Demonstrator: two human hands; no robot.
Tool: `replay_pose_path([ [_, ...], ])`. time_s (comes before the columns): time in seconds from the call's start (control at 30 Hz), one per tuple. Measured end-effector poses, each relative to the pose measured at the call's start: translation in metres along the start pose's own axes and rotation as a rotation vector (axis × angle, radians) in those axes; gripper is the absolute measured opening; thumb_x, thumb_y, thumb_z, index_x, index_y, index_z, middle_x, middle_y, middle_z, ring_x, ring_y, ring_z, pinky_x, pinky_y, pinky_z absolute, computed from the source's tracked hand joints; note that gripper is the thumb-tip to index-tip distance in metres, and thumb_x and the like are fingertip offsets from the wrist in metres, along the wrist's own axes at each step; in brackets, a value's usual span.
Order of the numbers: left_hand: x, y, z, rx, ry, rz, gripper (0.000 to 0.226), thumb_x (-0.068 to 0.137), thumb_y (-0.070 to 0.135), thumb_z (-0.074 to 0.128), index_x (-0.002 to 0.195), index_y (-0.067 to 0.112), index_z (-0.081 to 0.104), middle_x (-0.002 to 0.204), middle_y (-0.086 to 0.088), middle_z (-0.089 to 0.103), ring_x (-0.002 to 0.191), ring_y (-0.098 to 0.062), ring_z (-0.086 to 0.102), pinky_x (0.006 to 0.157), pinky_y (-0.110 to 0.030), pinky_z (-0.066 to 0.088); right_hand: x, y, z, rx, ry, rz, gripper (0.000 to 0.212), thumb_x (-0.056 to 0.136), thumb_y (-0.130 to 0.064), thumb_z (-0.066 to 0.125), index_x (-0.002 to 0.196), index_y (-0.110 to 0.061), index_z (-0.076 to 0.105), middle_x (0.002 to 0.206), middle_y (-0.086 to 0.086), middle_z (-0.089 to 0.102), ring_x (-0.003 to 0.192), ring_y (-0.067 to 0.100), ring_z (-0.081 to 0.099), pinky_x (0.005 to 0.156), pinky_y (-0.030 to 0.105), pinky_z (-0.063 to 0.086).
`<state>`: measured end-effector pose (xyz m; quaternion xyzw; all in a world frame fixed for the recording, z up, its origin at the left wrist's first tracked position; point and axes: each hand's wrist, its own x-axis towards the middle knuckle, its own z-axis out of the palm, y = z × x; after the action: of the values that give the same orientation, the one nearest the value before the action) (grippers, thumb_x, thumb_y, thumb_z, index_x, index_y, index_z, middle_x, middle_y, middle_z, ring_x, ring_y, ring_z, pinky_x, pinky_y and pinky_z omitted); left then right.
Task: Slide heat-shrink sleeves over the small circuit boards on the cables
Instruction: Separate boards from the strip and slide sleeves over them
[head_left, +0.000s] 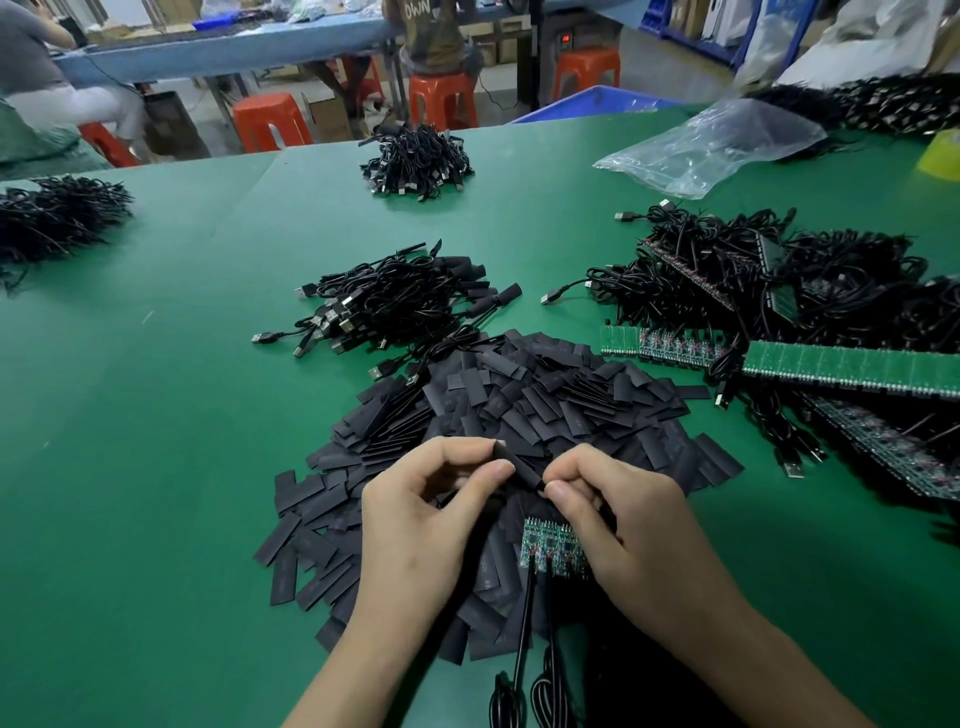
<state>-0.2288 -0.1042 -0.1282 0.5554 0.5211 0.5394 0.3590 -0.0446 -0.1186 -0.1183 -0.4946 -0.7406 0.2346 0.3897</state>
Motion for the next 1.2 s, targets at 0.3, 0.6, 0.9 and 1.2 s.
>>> replay_pose_path([
  [0.3,-0.002,0.007,0.004,-0.353,0.045,-0.052,0.022,0.075,0.017,0.079,0.097,0.021,0.081,0.085,-0.01,0.078,0.078,-0.019,0.078,0.074,-0.021,0.059,0.003,-0.003,-0.005,0.269,-0.014,0.131,0.014,0.097,-0.036,0.055,0.089,-0.03,0.065,0.068,-0.005,0.061,0.059,0.012,0.053,0.055,0.026,0.041],
  [0.6,-0.01,0.008,0.009,-0.288,0.038,0.112,0.026,0.084,0.013,0.079,0.106,0.026,0.081,0.093,-0.007,0.079,0.083,-0.022,0.078,0.078,-0.024,0.06,0.007,0.0,-0.011,0.598,-0.108,0.232,0.02,0.099,-0.029,0.054,0.085,-0.023,0.067,0.059,-0.006,0.041,0.052,0.013,0.034,0.05,0.03,0.028],
  [0.9,-0.011,0.006,0.006,-0.01,0.087,0.309,0.025,0.089,0.027,0.076,0.114,0.028,0.078,0.099,0.009,0.078,0.091,-0.017,0.076,0.081,-0.028,0.059,0.007,0.0,-0.012,0.625,-0.117,0.243,0.02,0.1,-0.026,0.054,0.085,-0.023,0.067,0.06,-0.007,0.043,0.052,0.012,0.036,0.05,0.025,0.031],
  [1.2,-0.018,0.015,0.02,0.115,-0.194,0.235,0.043,0.089,0.037,0.069,0.131,0.03,0.067,0.117,0.018,0.072,0.11,-0.004,0.068,0.093,-0.014,0.048,0.019,0.003,-0.03,1.183,0.131,0.37,0.014,0.093,-0.021,0.056,0.084,-0.013,0.064,0.06,0.0,0.044,0.046,0.012,0.041,0.048,0.022,0.043],
])
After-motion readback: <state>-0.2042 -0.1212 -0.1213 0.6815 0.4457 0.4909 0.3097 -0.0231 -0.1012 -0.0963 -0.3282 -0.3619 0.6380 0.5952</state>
